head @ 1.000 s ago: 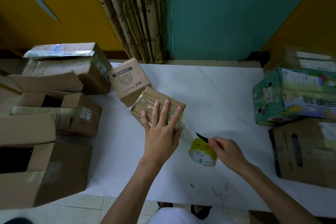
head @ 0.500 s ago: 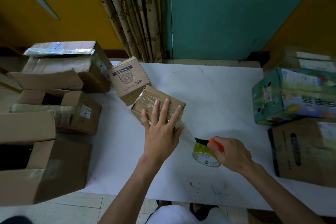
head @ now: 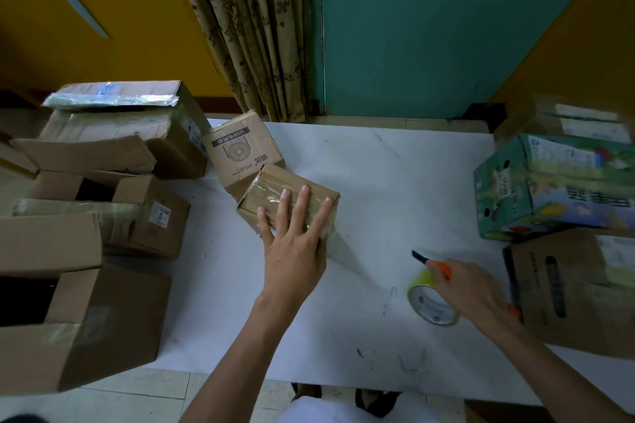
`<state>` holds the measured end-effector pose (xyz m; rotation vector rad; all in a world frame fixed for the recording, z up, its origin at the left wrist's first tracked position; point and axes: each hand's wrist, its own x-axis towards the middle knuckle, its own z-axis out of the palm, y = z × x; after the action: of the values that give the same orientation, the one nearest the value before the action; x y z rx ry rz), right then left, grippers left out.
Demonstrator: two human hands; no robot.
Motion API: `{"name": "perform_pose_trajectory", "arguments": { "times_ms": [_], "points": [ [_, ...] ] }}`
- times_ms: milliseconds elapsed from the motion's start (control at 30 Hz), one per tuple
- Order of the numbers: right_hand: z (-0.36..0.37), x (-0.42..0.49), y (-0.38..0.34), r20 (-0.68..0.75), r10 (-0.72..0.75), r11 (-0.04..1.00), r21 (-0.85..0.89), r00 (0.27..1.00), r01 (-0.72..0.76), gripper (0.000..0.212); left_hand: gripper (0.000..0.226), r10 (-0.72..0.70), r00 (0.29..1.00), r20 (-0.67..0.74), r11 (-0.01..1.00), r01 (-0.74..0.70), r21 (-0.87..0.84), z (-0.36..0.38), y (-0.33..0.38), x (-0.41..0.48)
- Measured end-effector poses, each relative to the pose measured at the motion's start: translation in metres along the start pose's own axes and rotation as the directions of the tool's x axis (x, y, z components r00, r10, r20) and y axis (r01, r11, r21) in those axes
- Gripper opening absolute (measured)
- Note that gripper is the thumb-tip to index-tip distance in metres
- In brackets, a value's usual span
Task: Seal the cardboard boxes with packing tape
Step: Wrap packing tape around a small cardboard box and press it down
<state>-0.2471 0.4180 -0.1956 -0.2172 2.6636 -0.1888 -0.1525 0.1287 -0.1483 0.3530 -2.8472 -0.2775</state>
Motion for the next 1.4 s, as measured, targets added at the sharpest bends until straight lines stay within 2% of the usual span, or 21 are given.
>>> {"name": "perform_pose_trajectory", "arguments": {
  "times_ms": [67,133,233,333,500,600,667,733,800,867,933,967,1000,1033,1067,1133,1200,1233,1300,1400],
  "points": [
    [-0.002,-0.001,0.014,-0.049,0.035,0.997,0.070,0.998,-0.031,0.050,0.074,0.010,1.000,-0.004,1.000,-0.010,-0.005,0.002,-0.001,-0.001],
    [-0.001,-0.004,0.013,-0.097,0.111,0.955,0.285,0.989,-0.079,0.050,0.075,0.017,1.000,-0.003,1.000,-0.017,-0.006,0.003,0.001,-0.002],
    [-0.001,-0.004,0.000,-0.111,0.229,0.812,0.570,0.967,-0.127,0.055,0.075,0.010,1.000,0.007,1.000,-0.010,0.002,0.002,0.000,-0.001],
    [-0.001,-0.002,-0.009,-0.033,0.240,0.633,0.763,0.970,-0.130,0.053,0.076,0.013,1.000,0.026,1.000,-0.013,0.002,0.000,0.001,-0.001],
    [0.009,0.002,-0.011,-0.007,0.203,0.568,0.815,0.979,-0.112,0.012,0.077,0.035,0.997,0.064,0.999,-0.033,-0.032,-0.003,-0.002,-0.002],
    [0.011,0.000,-0.013,0.019,0.215,0.495,0.860,0.976,-0.126,0.018,0.069,0.055,0.998,-0.002,0.989,-0.055,-0.140,-0.009,-0.002,-0.004],
    [0.013,-0.003,-0.015,0.033,0.228,0.460,0.877,0.973,-0.138,0.024,0.052,0.158,0.971,-0.177,0.946,-0.201,-0.254,-0.010,0.005,-0.012],
    [0.016,-0.009,-0.016,0.037,0.228,0.441,0.887,0.973,-0.137,0.024,0.038,0.267,0.910,-0.316,0.874,-0.367,-0.319,-0.007,0.018,-0.023],
    [0.019,-0.015,-0.019,0.040,0.217,0.430,0.893,0.975,-0.132,0.024,0.032,0.341,0.872,-0.351,0.801,-0.465,-0.376,0.000,0.033,-0.033],
    [0.022,-0.023,-0.022,0.034,0.191,0.430,0.895,0.981,-0.114,0.024,0.031,0.360,0.878,-0.316,0.755,-0.473,-0.454,0.011,0.046,-0.042],
    [0.022,-0.033,-0.026,0.017,0.140,0.452,0.888,0.990,-0.079,0.024,0.032,0.280,0.944,-0.176,0.744,-0.329,-0.581,0.019,0.061,-0.045],
    [0.021,-0.038,-0.028,0.012,0.110,0.466,0.882,0.994,-0.062,0.023,0.035,0.199,0.980,-0.014,0.748,-0.161,-0.644,0.021,0.068,-0.046],
    [0.020,-0.043,-0.030,0.012,0.079,0.474,0.879,0.997,-0.048,0.023,0.040,0.109,0.975,0.192,0.740,0.049,-0.670,0.021,0.073,-0.044],
    [0.018,-0.048,-0.033,0.017,0.047,0.477,0.878,0.999,-0.037,0.024,0.051,0.045,0.925,0.378,0.720,0.233,-0.654,0.022,0.076,-0.042],
    [0.017,-0.053,-0.036,0.022,0.014,0.475,0.879,1.000,-0.026,0.026,0.063,0.016,0.863,0.505,0.699,0.352,-0.623,0.023,0.077,-0.038],
    [0.019,-0.060,-0.039,0.019,-0.051,0.483,0.876,0.998,0.008,0.030,0.074,0.023,0.759,0.651,0.668,0.473,-0.575,0.029,0.079,-0.034],
    [0.021,-0.064,-0.042,0.019,-0.095,0.488,0.872,0.995,0.030,0.031,0.063,0.045,0.715,0.698,0.667,0.499,-0.553,0.036,0.078,-0.034],
    [0.023,-0.065,-0.044,0.021,-0.105,0.486,0.873,0.994,0.033,0.030,0.049,0.056,0.729,0.682,0.669,0.480,-0.567,0.039,0.077,-0.037],
    [0.028,-0.066,-0.045,0.022,-0.106,0.488,0.872,0.994,0.032,0.028,0.020,0.053,0.803,0.594,0.655,0.421,-0.628,0.044,0.074,-0.046],
    [0.035,-0.065,-0.045,0.029,-0.125,0.510,0.859,0.992,0.039,0.026,0.020,0.011,0.835,0.551,0.625,0.424,-0.656,0.052,0.070,-0.056]
  ]
}}
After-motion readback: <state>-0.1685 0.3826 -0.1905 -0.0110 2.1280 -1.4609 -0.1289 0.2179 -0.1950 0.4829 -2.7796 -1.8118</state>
